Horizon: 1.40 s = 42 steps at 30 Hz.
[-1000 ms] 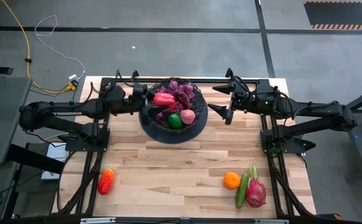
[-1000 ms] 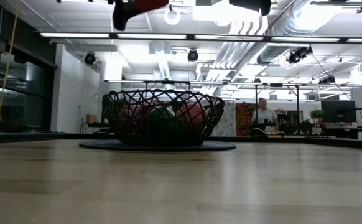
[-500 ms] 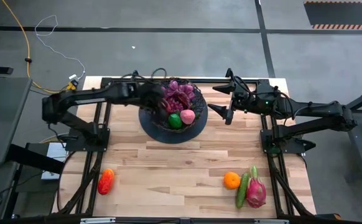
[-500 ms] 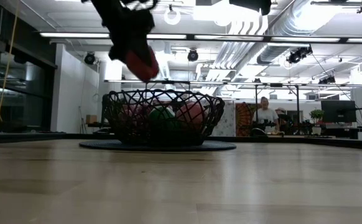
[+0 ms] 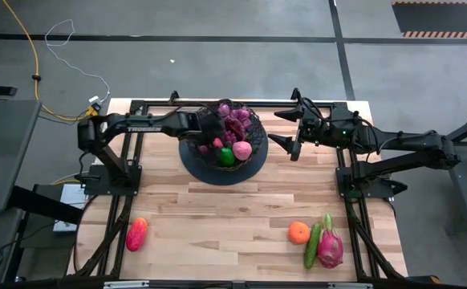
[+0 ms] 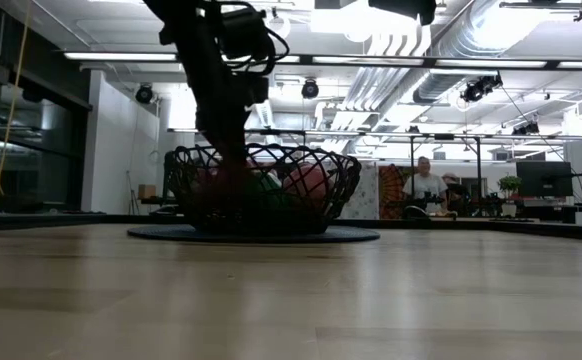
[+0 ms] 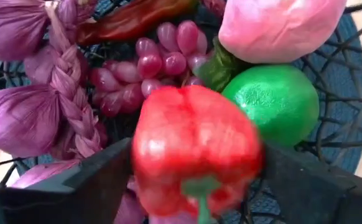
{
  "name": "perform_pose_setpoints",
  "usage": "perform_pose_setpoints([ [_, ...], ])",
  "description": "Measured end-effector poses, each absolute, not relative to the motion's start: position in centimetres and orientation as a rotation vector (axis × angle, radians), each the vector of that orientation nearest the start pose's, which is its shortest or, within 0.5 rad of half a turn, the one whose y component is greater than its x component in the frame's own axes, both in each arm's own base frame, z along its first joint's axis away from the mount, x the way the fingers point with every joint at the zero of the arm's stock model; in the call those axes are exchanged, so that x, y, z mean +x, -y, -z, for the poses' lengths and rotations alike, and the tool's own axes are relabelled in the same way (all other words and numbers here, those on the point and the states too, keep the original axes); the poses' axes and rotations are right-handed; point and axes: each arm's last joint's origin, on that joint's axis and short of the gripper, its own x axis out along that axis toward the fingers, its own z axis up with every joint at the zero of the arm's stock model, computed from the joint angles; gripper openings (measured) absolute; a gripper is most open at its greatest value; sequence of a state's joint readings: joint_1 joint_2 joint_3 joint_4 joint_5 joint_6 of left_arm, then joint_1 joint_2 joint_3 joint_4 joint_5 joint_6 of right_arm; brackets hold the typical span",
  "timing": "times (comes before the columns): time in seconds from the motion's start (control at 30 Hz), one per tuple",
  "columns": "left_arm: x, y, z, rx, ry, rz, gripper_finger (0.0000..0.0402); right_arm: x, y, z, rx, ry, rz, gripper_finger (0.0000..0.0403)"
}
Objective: Build produce basket
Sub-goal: Put the red bell pepper into the wire basket, then put the orange into the wire basket
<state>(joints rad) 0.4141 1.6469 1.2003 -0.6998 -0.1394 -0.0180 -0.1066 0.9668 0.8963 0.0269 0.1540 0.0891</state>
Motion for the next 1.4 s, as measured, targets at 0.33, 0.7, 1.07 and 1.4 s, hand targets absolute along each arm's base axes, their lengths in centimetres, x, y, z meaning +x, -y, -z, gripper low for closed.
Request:
perform_pose_setpoints([
  [0.33, 28.8, -13.4, -26.6, -0.131, -1.128, -0.481, 0.0382, 21.3, 2.7, -36.0, 0.147, -0.019, 0.263, 0.0374],
  [0.7, 21.8, -9.4, -36.1, -0.209, -0.397, -0.46, 0.0379, 21.3, 2.7, -36.2, 0.182, 0.006, 0.262, 0.0374],
  [1.07, 16.6, -5.0, -32.6, -0.345, 0.104, -0.328, 0.0378, 21.3, 2.7, -36.1, 0.185, 0.003, 0.262, 0.0374],
  [1.4, 15.9, -4.8, -32.5, -0.191, 0.095, -0.341, 0.0378, 21.4, 2.5, -36.4, 0.495, 0.054, 0.207, 0.0374],
])
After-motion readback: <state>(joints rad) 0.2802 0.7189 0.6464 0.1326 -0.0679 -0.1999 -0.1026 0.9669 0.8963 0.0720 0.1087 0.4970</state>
